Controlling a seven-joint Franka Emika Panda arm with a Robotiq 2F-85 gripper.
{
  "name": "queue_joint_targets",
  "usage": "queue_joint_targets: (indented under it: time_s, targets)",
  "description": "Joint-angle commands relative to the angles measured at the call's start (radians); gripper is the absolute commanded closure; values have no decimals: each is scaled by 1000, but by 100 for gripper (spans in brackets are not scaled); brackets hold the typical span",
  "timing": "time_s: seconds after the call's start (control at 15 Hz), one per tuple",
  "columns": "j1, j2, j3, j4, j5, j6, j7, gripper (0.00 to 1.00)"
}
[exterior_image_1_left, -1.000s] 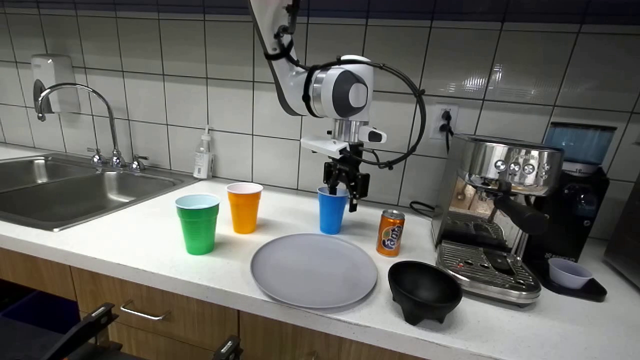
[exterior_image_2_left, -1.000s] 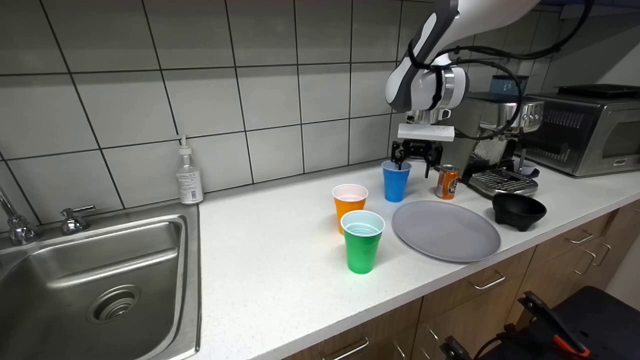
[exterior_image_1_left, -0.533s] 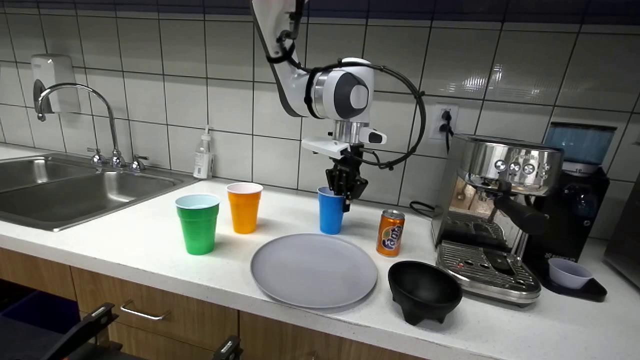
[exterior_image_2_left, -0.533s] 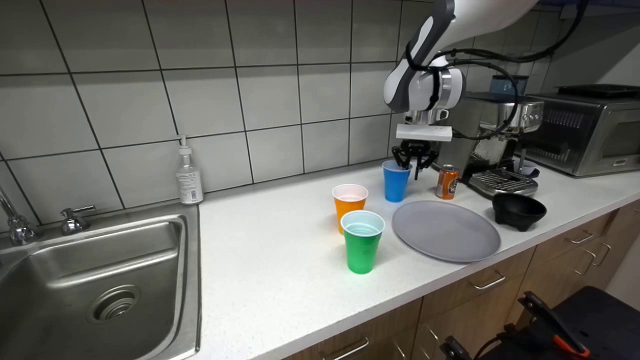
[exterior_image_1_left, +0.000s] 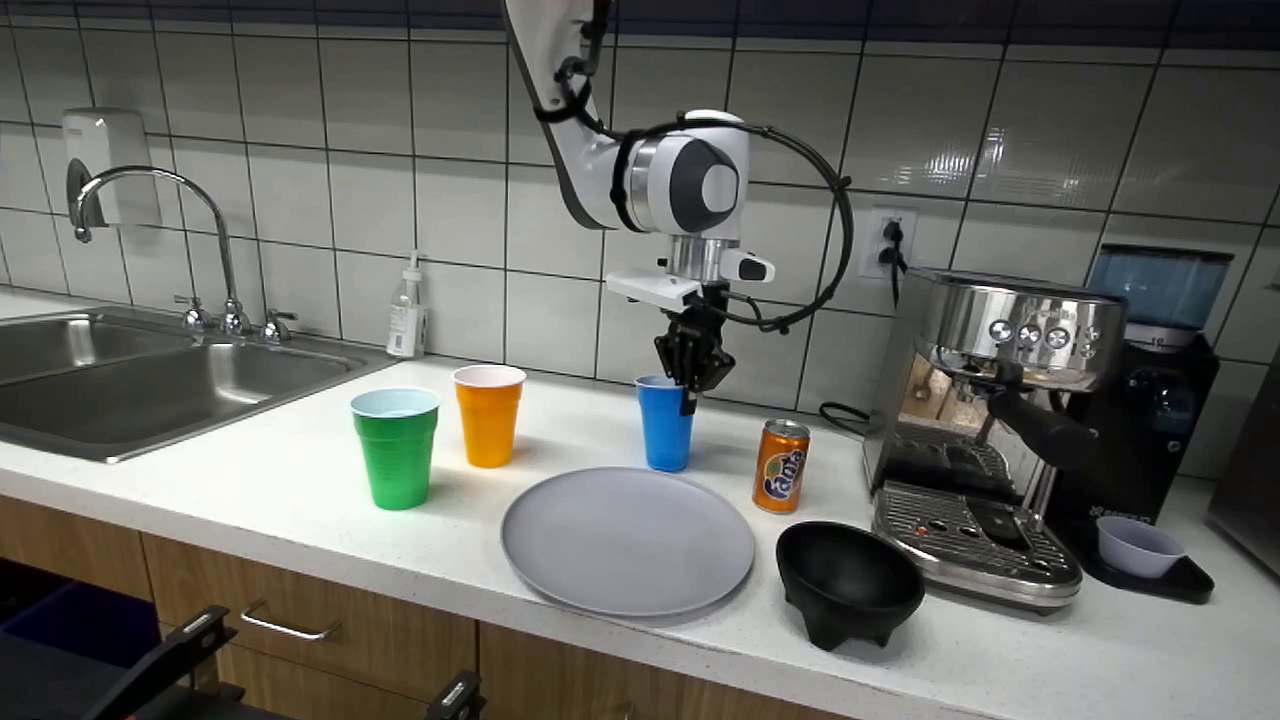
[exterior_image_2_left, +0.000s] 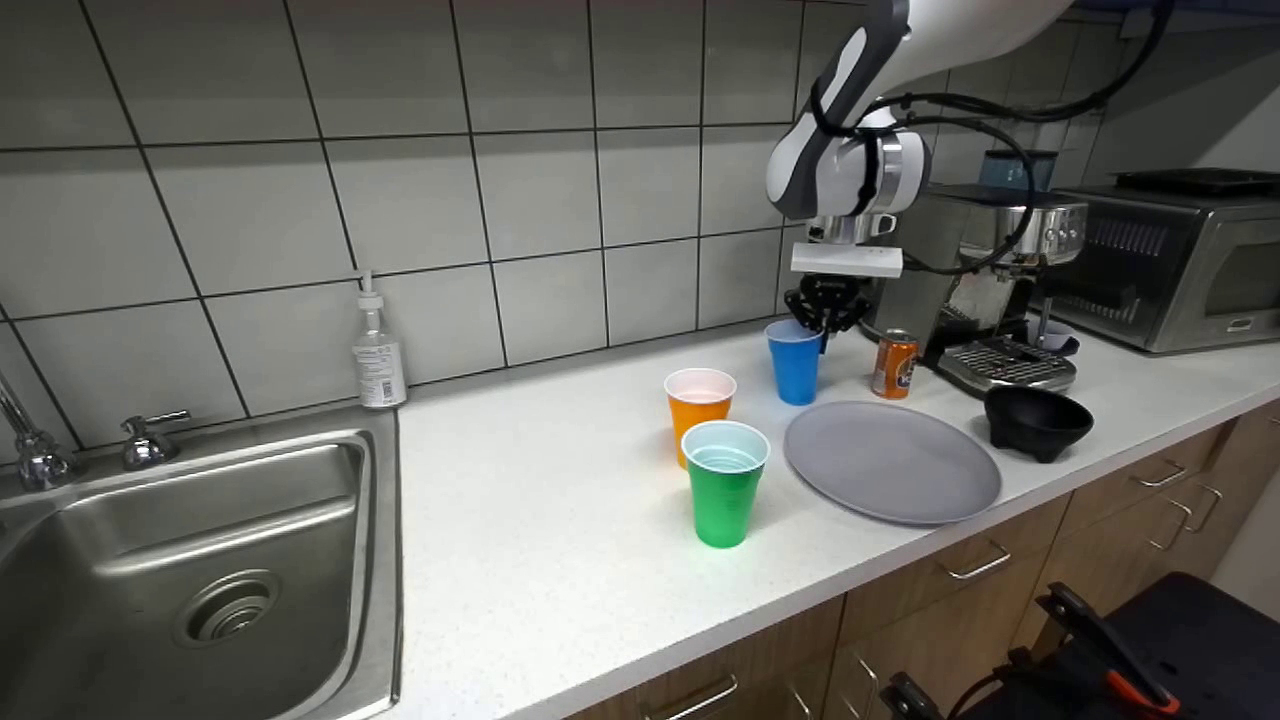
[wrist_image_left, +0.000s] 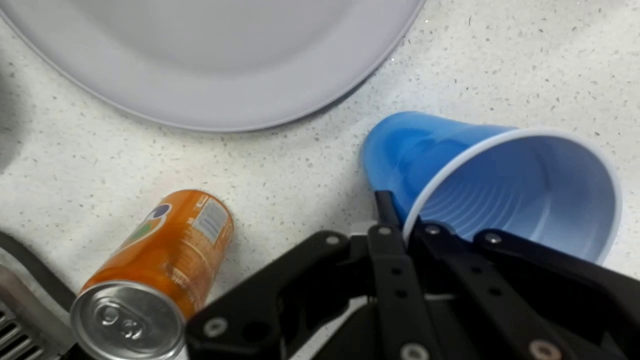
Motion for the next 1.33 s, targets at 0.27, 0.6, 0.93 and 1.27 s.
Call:
queue_joint_targets:
  time_s: [0.27,0.6,0.93,1.27]
  targets:
    - [-12,-135,9,-107,11,-7,-30,99]
    - [-6,-263,-3,-256,6,9,-20,99]
    - [-6,-361,-23,-394,-6,18,1,99]
    - [-15,-410,-62,-480,-18,39,28,99]
